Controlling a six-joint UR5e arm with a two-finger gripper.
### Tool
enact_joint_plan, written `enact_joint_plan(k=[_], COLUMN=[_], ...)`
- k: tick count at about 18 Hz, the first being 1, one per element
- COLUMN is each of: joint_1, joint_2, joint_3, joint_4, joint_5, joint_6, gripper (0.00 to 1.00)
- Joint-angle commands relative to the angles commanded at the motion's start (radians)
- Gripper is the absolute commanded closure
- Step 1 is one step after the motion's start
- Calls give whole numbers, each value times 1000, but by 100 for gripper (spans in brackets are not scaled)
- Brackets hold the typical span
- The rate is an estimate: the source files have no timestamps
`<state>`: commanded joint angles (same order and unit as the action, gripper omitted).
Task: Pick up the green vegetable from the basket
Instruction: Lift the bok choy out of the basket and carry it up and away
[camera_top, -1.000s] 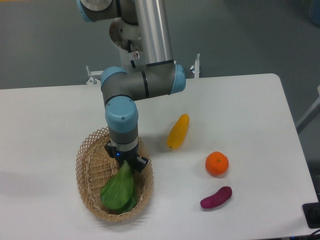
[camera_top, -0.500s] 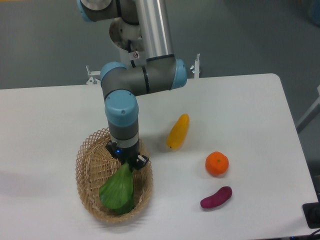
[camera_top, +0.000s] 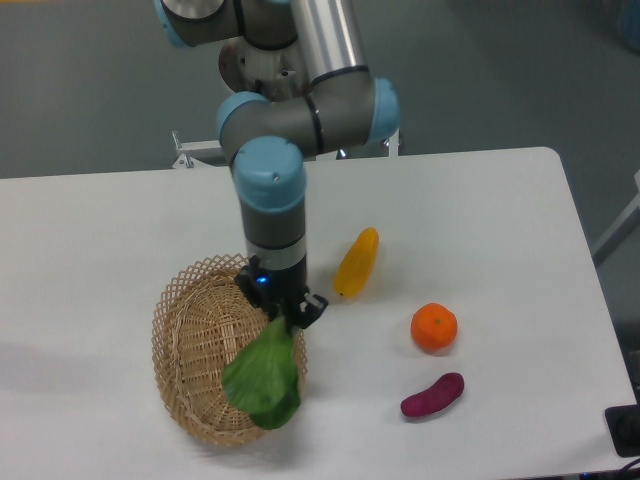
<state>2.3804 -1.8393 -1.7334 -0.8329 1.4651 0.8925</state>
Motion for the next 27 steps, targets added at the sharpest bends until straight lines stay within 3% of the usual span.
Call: enact_joint_plan(k=[8,12,16,27], joint_1=[268,359,393,385], joint_2=[58,68,68,68], joint_3=[46,51,51,63], joint_4=[-198,-218,-218,-216], joint_5=[-46,-78,-78,-80], joint_6=[359,488,551,559], gripper=[66,66,66,65])
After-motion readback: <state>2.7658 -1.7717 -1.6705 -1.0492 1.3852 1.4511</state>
